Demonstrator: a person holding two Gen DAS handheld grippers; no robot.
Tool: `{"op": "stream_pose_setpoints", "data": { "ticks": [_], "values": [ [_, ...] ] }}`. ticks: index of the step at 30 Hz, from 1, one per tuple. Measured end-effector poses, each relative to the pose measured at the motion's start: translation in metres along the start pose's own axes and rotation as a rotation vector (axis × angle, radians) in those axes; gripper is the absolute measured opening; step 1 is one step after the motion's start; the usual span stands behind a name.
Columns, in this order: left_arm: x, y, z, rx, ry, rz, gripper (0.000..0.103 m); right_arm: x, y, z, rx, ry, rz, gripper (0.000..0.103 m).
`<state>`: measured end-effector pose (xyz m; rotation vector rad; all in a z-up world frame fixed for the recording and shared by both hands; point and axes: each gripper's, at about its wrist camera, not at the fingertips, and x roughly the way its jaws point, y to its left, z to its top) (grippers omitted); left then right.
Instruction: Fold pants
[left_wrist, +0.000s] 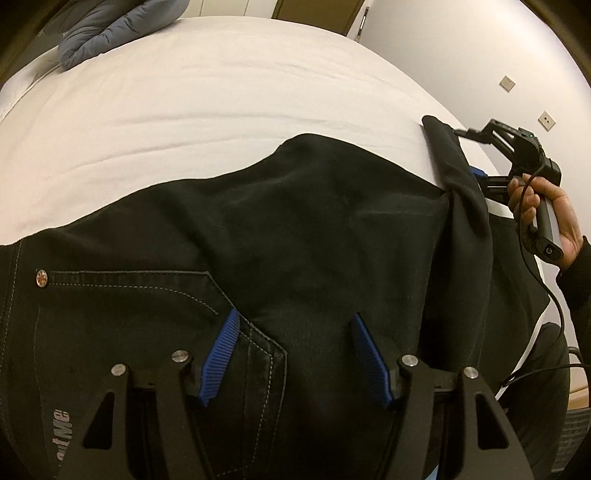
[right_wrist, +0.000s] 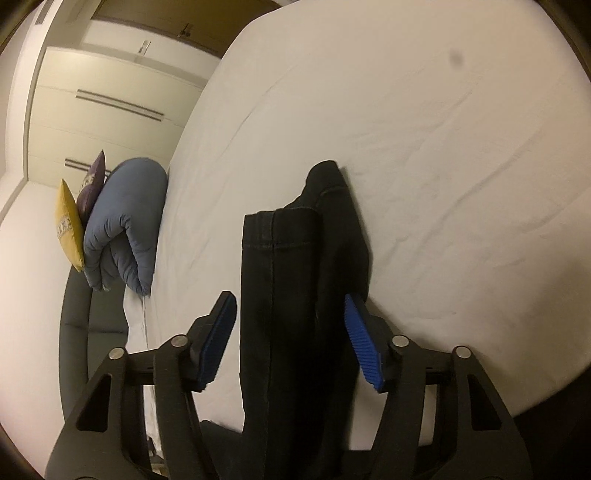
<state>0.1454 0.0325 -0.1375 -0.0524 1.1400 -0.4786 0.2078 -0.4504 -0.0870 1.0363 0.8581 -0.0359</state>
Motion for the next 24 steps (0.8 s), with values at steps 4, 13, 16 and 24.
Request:
{"op": "stream_pose_setpoints", "data": {
  "ticks": [4,13,16,24],
  "values": [
    [-0.002,0.003,-0.002,-0.003,-0.002,-0.001,0.065,-0.005,-0.003,-0.017,0.013,0.017,-0.011,0.050],
    [-0.001,0.004,-0.001,-0.006,-0.004,-0.005,0.065,-0.008,0.016,-0.068,0.019,0.102,0.031,0.047],
    [-0.001,0.005,-0.001,-0.005,-0.004,-0.006,0.065,0.004,0.022,-0.073,0.026,0.106,0.053,0.040],
    [0.000,0.004,-0.002,0.002,-0.003,-0.003,0.065,0.019,0.014,-0.056,0.085,0.064,0.134,0.032]
  ]
}}
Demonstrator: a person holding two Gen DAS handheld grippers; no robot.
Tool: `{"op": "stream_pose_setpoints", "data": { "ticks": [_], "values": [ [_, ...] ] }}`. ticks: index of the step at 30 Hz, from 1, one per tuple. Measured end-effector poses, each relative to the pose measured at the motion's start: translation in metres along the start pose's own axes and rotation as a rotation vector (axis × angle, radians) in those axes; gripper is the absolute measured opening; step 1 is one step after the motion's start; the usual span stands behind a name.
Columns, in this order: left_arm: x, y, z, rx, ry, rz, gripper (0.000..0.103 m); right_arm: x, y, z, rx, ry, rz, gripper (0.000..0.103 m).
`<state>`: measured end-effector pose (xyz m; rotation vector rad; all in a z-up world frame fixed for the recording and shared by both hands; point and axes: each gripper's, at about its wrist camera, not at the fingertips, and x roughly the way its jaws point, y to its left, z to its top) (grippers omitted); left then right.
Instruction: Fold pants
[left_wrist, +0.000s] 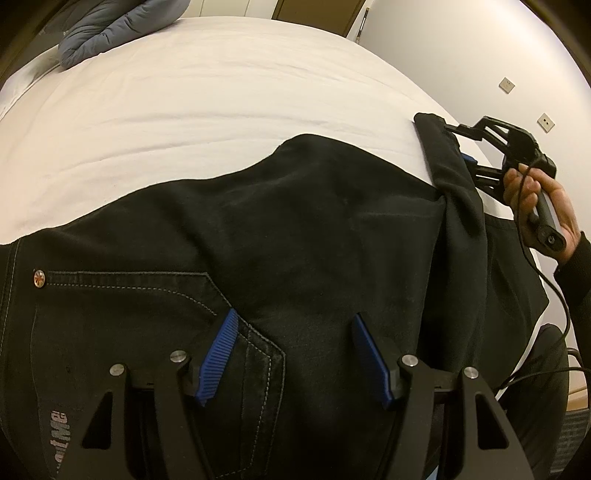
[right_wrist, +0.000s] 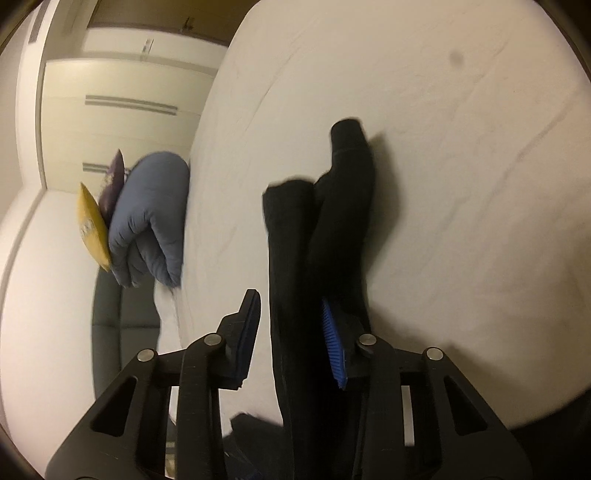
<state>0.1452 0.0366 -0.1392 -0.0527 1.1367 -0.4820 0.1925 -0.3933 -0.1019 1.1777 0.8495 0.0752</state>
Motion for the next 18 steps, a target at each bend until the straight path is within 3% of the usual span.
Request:
{"op": "stream_pose_setpoints", "data": {
  "ticks": [5,8,11,18],
  "values": [
    [0.001,-0.006,0.001,0.010,0.004,0.011,0.065,0.010,-0.008,0.016,0.008,0.016,-0.028,0.032],
    [0.002,-0.010,0.001,0.022,0.006,0.022,0.065,0.017,0.001,0.024,-0.042,0.031,-0.048,0.010],
    [0.003,-0.014,0.001,0.024,0.008,0.027,0.065,0.015,0.014,0.028,-0.103,0.027,-0.074,0.006],
    [0.005,-0.017,0.001,0.019,0.008,0.021,0.065,-0.059,0.038,0.022,-0.149,-0.114,-0.062,0.005]
  ]
}}
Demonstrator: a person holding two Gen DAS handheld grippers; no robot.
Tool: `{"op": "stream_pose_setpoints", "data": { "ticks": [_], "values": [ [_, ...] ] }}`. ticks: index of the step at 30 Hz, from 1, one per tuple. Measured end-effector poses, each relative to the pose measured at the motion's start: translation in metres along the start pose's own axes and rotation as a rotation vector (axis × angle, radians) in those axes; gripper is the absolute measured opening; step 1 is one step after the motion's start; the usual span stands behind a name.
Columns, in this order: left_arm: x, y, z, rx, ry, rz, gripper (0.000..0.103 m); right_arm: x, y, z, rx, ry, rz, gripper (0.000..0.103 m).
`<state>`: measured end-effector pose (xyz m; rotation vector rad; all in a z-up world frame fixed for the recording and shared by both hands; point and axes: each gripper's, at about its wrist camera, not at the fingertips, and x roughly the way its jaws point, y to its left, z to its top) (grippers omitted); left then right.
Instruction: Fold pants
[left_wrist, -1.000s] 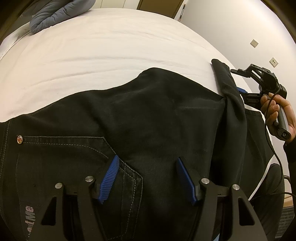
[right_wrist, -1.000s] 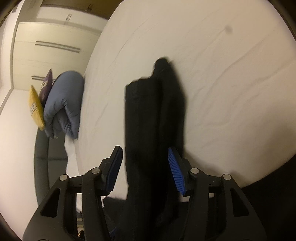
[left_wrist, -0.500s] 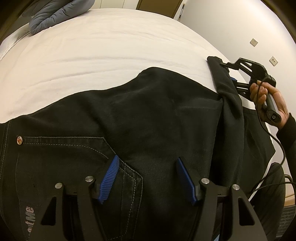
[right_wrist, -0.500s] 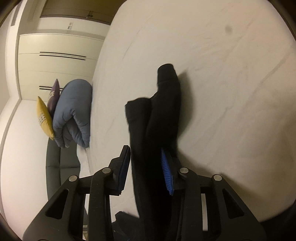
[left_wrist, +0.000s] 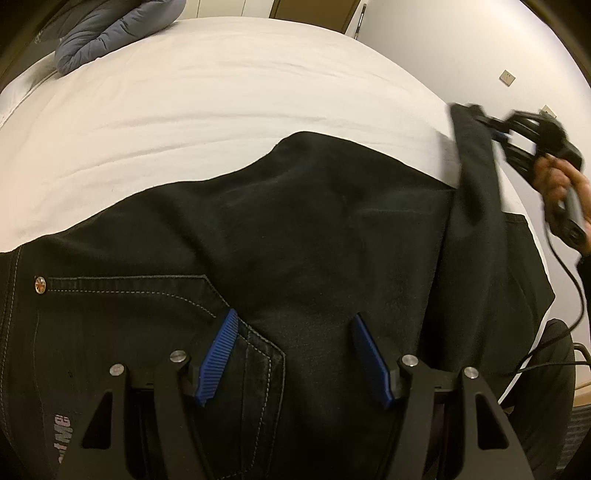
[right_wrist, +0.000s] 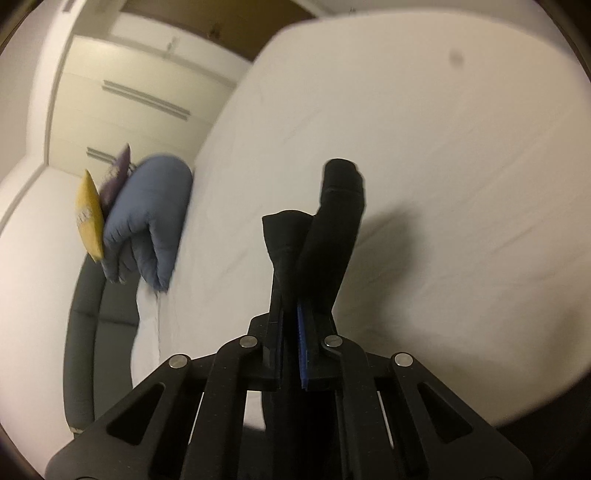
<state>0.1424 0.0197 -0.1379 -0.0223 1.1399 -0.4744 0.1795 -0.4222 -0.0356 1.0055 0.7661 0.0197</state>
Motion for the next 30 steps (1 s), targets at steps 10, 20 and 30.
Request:
{"op": "stream_pose_setpoints", "data": {
  "ticks": [10,20,30],
  "values": [
    [0.002,-0.005,0.002,0.031,0.007,0.014,0.065,-0.088,-0.093,-0.040,0.353,0.014,-0.061,0.009],
    [0.002,-0.012,0.004,0.028,0.010,0.013,0.065,-0.122,-0.108,-0.059,0.386,-0.053,0.140,0.018],
    [0.002,-0.011,0.003,0.029,0.007,0.014,0.067,-0.152,-0.123,-0.052,0.375,-0.032,0.067,0.031]
  ]
}}
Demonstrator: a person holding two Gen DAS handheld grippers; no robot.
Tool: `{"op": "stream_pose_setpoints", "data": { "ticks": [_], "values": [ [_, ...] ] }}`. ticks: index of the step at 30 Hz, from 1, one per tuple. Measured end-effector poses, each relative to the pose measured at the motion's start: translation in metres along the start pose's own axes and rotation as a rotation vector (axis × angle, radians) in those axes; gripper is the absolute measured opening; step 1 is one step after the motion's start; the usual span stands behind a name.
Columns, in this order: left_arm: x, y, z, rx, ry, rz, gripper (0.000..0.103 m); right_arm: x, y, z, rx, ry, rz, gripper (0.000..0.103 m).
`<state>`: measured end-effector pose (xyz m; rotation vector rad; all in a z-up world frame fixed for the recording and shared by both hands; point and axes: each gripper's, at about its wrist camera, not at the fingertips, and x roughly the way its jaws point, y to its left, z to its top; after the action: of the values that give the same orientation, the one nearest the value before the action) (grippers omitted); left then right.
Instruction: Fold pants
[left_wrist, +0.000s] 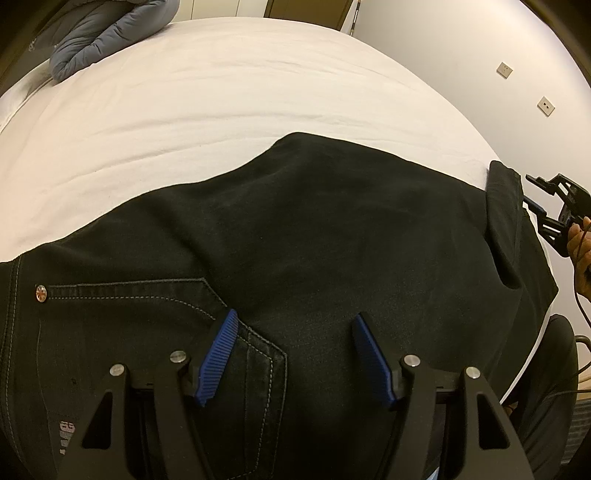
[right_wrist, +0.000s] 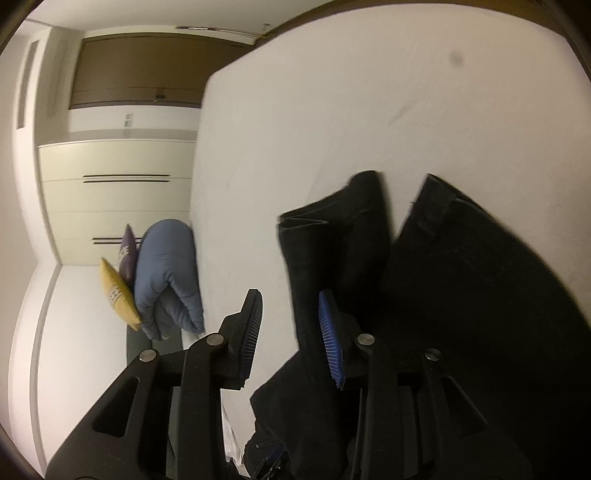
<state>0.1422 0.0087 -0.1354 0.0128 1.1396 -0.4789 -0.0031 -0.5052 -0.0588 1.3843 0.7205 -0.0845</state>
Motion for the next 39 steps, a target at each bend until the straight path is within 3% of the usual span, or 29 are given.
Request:
{"op": "stream_pose_setpoints", "data": {
  "ticks": [8,10,14,17,20,22,26,28,35,39],
  "values": [
    [0.001,-0.002,-0.002,0.006,0.000,0.002,0.067,0.009,-0.004,0.018,-0.022,-0.004,-0.036,0.029],
    [0.001,-0.002,-0.002,0.005,0.000,0.003,0.067,0.007,-0.003,0.016,-0.058,0.004,-0.051,0.004],
    [0.000,-0.001,-0.002,0.009,-0.001,0.000,0.067,-0.016,0.011,0.012,-0.146,-0.041,-0.071,0.002],
    [0.000,0.000,-0.001,0.008,0.001,-0.007,0.067,-0.063,0.018,-0.002,-0.152,-0.120,-0.008,0.002],
    [-0.001,0.004,0.000,0.003,0.003,-0.016,0.067,-0.117,0.001,-0.028,-0.104,-0.204,0.031,0.002],
    [-0.002,0.008,0.001,-0.001,0.003,-0.024,0.067,-0.146,-0.024,-0.047,-0.056,-0.247,0.000,0.002],
    [-0.003,0.011,0.004,0.013,0.014,-0.022,0.068,-0.176,-0.103,-0.073,0.090,-0.235,-0.119,0.002],
    [-0.003,0.011,0.006,0.023,0.022,-0.014,0.068,-0.186,-0.126,-0.083,0.118,-0.236,-0.093,0.002],
    [-0.007,0.014,0.012,0.030,0.036,-0.005,0.068,-0.209,-0.099,-0.095,0.038,-0.270,-0.088,0.002],
    [-0.011,0.012,0.007,0.056,0.041,0.002,0.068,-0.225,-0.111,-0.089,0.059,-0.277,-0.132,0.002]
  ]
}}
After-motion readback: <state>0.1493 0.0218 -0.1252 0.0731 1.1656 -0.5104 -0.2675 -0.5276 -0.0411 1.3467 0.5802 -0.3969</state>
